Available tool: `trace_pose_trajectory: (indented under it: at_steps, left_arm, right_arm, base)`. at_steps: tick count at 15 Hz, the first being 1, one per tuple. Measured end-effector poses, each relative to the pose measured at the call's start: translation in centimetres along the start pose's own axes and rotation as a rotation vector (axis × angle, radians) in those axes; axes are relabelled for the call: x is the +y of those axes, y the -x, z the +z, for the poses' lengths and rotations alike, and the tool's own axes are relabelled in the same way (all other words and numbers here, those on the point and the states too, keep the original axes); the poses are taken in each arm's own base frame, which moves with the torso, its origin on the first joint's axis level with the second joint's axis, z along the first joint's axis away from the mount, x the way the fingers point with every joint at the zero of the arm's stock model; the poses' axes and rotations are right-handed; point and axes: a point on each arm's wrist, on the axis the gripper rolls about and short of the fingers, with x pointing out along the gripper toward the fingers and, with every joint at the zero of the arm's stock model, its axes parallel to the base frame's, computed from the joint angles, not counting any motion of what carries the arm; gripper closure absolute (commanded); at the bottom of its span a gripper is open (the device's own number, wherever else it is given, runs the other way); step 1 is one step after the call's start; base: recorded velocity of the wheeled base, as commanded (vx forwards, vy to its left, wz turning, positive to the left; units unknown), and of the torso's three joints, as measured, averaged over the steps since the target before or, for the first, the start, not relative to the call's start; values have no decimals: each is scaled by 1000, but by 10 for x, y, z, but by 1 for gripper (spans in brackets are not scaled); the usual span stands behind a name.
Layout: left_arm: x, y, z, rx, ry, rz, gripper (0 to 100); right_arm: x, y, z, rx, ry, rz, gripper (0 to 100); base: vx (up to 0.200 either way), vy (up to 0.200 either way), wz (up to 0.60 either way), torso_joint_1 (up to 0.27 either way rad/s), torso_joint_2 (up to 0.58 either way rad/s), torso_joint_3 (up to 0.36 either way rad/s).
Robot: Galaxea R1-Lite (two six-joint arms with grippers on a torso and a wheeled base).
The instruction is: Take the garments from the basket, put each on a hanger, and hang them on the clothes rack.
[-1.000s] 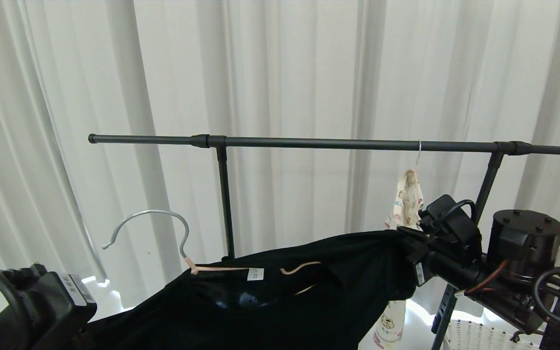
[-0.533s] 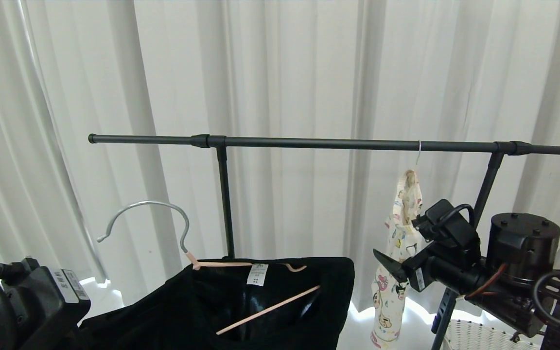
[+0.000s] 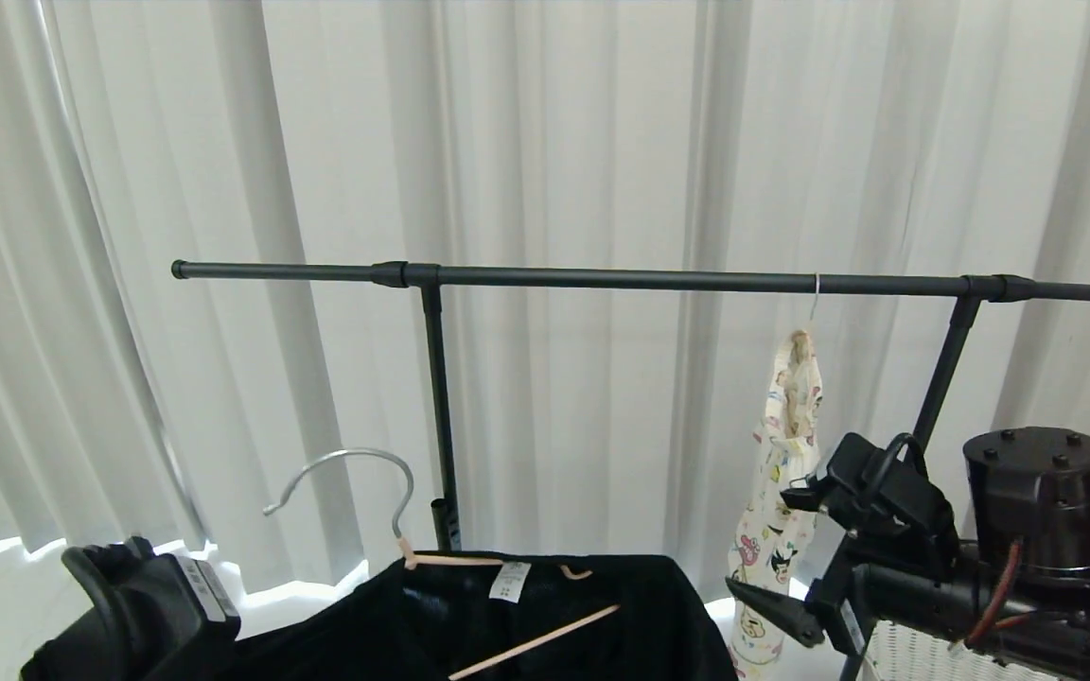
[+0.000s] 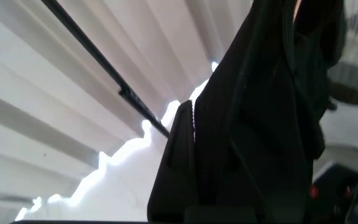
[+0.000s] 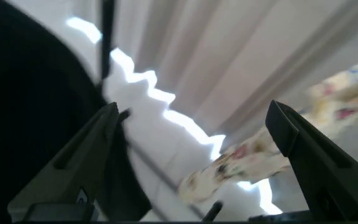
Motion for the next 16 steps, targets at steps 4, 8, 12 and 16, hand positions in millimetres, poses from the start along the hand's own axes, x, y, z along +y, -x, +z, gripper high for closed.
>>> trace_pose_trajectory:
  at_steps: [4,8,12,16]
  left_arm:
    - [-13,-3,-2,5,-54,-96,100]
    - [-18,-1,4,-29,-79,-134,100]
    - [-23,1,11,-67,-105,-177,100]
    - [-27,2,15,-92,-202,-204,100]
  right_arm:
    - [29,27,45,-83,73,222,0]
    - [67,22,63,-121,149,381,0]
    - [81,4,61,-87,202,458,0]
    - [84,-4,50,2,237,480,0]
  base:
    - [0,0,0,0,0,0]
    - [0,0,0,0,0,0]
    - [0,0,0,0,0,0]
    - [0,0,0,0,0,0]
